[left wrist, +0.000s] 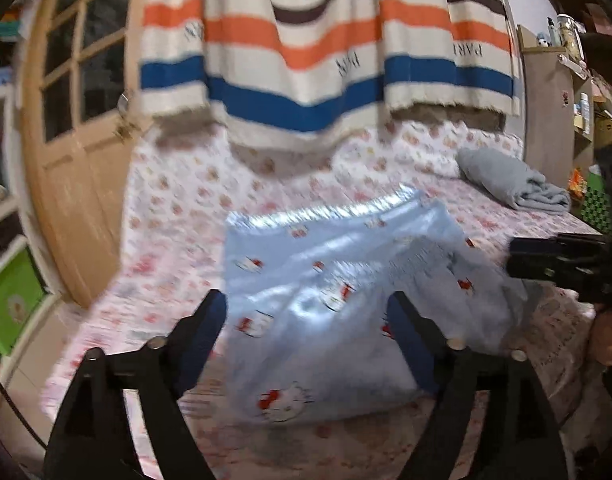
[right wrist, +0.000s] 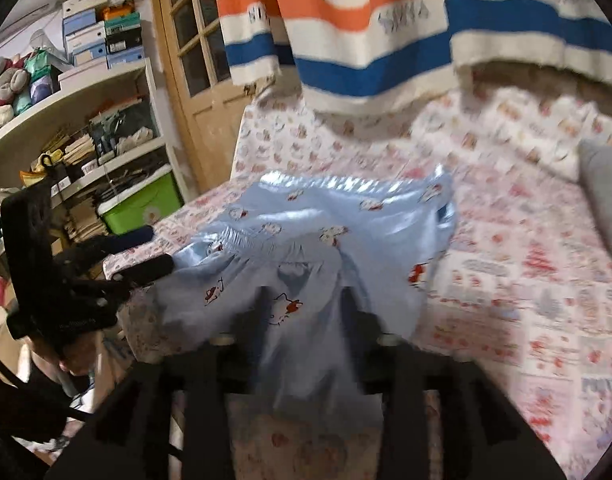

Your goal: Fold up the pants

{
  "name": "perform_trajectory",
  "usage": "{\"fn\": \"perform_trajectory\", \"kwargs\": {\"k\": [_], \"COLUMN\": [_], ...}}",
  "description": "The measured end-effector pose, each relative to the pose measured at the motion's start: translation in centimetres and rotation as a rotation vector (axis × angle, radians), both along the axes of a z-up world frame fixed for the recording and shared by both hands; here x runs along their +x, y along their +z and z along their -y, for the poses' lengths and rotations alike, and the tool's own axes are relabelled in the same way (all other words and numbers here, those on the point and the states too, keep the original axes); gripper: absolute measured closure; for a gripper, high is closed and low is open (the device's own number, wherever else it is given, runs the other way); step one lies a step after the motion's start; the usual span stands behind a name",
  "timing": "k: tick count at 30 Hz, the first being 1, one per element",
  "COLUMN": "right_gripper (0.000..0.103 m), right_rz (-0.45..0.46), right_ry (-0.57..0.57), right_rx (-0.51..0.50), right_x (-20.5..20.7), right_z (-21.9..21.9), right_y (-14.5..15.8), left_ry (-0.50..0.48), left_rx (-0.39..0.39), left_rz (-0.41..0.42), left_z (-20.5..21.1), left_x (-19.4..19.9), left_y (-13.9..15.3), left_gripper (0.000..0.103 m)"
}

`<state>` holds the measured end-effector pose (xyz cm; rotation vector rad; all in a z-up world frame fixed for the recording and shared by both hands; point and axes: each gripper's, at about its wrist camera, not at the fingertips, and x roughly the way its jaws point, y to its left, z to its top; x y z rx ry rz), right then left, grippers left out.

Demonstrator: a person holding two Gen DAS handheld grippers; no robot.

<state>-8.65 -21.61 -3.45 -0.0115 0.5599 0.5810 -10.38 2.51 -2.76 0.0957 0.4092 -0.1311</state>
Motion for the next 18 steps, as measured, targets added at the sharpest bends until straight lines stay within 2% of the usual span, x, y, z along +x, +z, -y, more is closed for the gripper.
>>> {"fn": "perform_trajectory", "kwargs": {"k": [3,5,7,9,15,16,17,18], "right_gripper": [0.051,0.027,0.018,0.016,0.011,0.009,0.001,0.000], "right_rz": [0.069,0.104,0.141,0.161,0.198,0.201,0.203,0.206], "right_ry": [-0.047,-0.088,-0.142,-0.179,-0.248,-0.254,-0.260,-0.267], "right_rx": [0.004,0.035,0.061,0.053,0.030,0.030,0.032,0.043], "right_x": [-2.0,-3.2,-4.5,-5.3,-7.0,-7.1,-7.2,-7.3], "right_z": [1.2,2.3,3.3,3.7,3.9,3.8,3.8,3.8], "right_y": [0.4,0.5,0.7,0.6,-0.1,-0.2,-0.2,-0.3], "left_ry": [0.060,0.079,0.086,0.089,0.109,0.109,0.102,0.089], "left_rx": [0.018,0.010,0.001,0.003,0.044,0.042,0.034,0.030], "left_rz": [0.061,0.082,0.102,0.125,0.165,0.164,0.157,0.145], "left_z": [-0.4,-0.6,-0.7,-0.6,0.5,0.7,0.8,0.9], "left_x": [-1.2,-1.9,-2.7,-3.4,-4.7,-4.8,-4.8,-4.8], "left_y": [0.2,0.1,-0.2,-0.6,-1.4,-1.4,-1.5,-1.7], "left_gripper": [0.014,0.006,0.005,0.001,0.001,0.001,0.001,0.001]}}
